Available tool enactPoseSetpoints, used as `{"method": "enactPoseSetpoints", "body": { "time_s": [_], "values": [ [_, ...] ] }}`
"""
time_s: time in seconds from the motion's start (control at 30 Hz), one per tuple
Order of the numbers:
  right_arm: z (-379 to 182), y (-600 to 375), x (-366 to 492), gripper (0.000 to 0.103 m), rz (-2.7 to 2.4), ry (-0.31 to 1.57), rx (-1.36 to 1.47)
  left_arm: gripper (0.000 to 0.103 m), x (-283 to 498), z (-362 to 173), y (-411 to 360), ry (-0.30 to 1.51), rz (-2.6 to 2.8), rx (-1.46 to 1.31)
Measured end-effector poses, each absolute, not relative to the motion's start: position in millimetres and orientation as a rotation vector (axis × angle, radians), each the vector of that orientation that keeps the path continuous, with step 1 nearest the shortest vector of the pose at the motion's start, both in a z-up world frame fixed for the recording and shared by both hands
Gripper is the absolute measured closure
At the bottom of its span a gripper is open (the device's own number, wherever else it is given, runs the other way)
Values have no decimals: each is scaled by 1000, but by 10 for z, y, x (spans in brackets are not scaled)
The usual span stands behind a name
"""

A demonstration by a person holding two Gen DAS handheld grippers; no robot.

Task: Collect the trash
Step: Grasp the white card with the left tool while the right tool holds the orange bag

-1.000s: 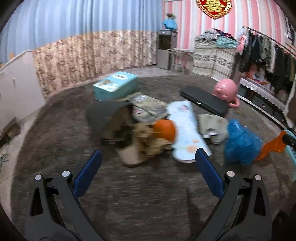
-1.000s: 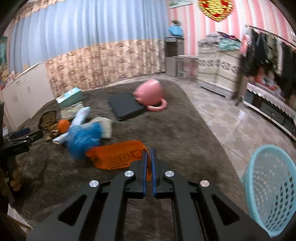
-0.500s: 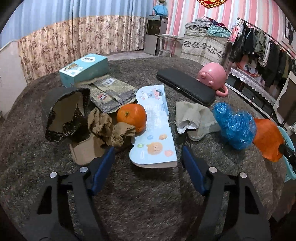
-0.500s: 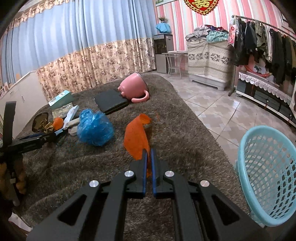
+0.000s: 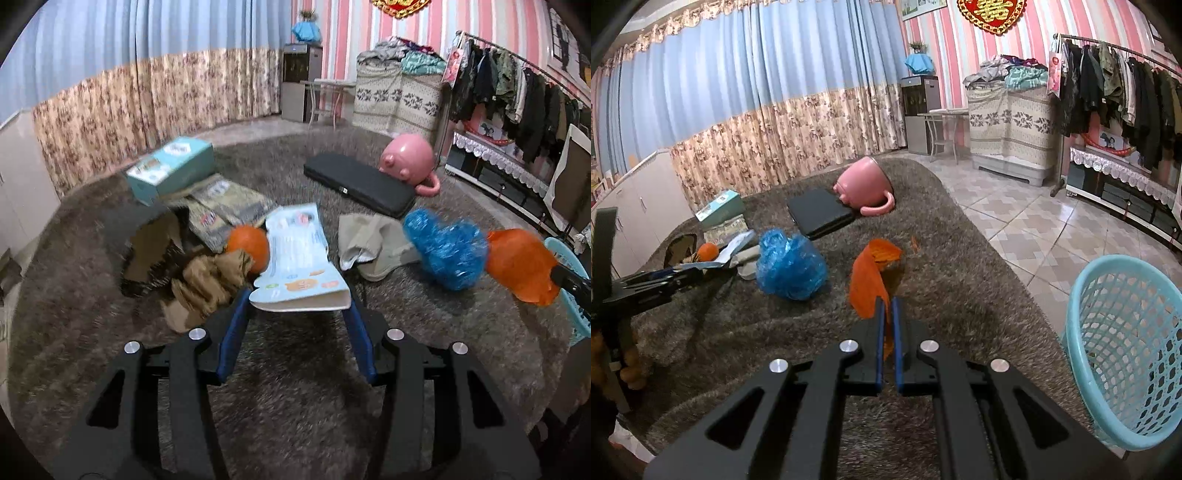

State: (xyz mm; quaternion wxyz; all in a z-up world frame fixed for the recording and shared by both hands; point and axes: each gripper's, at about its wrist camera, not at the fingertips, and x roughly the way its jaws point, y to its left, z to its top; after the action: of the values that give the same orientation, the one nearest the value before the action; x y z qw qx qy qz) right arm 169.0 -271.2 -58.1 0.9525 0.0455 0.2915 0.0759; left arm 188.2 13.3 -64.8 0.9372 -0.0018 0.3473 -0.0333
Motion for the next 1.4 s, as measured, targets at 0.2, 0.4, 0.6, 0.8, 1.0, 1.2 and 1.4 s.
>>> {"method": "enactPoseSetpoints", "body": {
  "time_s": [0.2,0.4,0.6,0.8,1.0,1.2,1.4],
  "values": [
    [-478,-2685,1600,98,163,564,89,54,1616,-329,254,648,-67,-5],
    [-405,-2669,1509,98,168,547,86,54,1424,-126,349,609,-58,-8],
    [-323,-2667,1497,98,165,530,81,54,1315,56,359,566,-62,4],
    [-207,-2707,1480,98,156,507,77,86,1420,152,304,569,-108,-1],
    [-241,-2740,1507,98,147,524,80,84,1489,8,292,607,-73,5],
    [-391,-2735,1539,98,153,557,95,29,1373,-245,392,633,-7,11],
    [-471,-2696,1542,98,158,577,87,28,1369,-510,408,685,-21,-7]
  ]
}}
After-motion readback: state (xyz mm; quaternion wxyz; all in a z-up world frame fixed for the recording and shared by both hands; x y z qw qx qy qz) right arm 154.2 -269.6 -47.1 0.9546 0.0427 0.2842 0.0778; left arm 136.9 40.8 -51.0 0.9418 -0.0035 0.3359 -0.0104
